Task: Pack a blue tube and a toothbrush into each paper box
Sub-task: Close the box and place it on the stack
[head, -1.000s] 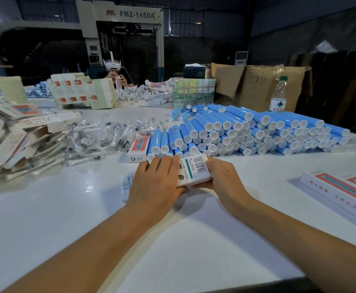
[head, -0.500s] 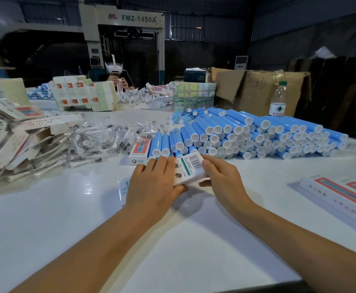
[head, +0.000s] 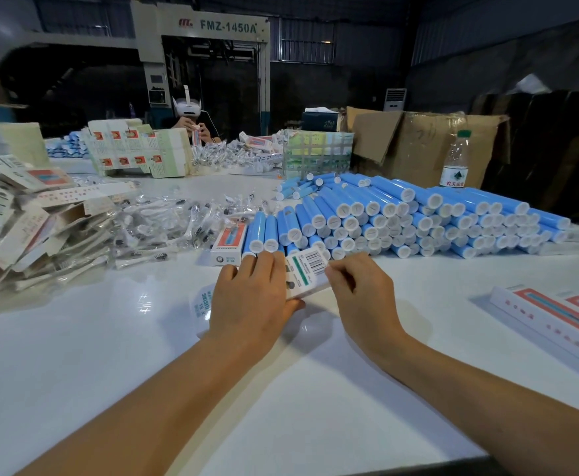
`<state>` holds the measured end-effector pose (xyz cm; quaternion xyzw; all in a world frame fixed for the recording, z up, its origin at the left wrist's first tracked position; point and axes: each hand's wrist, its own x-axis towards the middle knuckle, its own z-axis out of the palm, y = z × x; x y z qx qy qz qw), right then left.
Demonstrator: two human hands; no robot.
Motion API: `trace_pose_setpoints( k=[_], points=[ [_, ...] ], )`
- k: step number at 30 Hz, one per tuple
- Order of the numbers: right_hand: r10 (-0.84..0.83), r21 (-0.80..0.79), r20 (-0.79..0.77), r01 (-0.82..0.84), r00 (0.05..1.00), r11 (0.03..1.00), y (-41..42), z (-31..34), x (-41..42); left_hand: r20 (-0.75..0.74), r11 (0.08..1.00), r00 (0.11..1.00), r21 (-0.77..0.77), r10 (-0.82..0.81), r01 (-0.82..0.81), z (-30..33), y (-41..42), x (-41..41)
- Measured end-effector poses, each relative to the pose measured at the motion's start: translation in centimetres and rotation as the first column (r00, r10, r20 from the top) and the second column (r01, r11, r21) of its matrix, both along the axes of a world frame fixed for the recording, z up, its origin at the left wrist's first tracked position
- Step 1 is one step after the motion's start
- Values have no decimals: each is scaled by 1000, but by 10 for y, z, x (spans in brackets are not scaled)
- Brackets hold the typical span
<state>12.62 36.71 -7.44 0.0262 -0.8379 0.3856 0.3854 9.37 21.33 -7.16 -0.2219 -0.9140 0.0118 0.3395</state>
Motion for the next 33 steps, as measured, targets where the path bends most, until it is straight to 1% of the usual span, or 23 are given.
trace_pose_setpoints(
  k=[3,7,11,19,27,28,30,32,33],
  points=[
    [7,-41,23,-6,1000,999,0,3,0,16,1000,1000,17,11,-11,0,-1,-1],
    [33,-213,62,-19,997,977,1,6,0,25,999,999,39,25,-26,0,-2,0],
    [35,-288,96,-6,995,958,0,4,-2,24,999,999,37,23,-24,-1,0,0],
    [-3,-229,147,37,989,973,-4,-3,-4,45,1000,999,4,14,-15,0,2,-1],
    [67,-264,148,-26,987,964,-2,0,-1,25,999,1000,-49,12,-11,0,-2,0],
    [82,-290,145,-37,986,956,0,1,-1,31,999,999,-42,10,-8,1,-3,-1],
    [135,-392,125,-76,983,917,2,3,-1,63,1000,998,-15,-2,3,4,-4,-2],
    [183,-497,79,-120,980,859,4,4,-1,136,998,990,39,-44,38,9,-5,-4],
    [187,-524,58,-130,981,842,4,4,-1,194,995,978,80,-77,62,12,-6,-5]
  ],
)
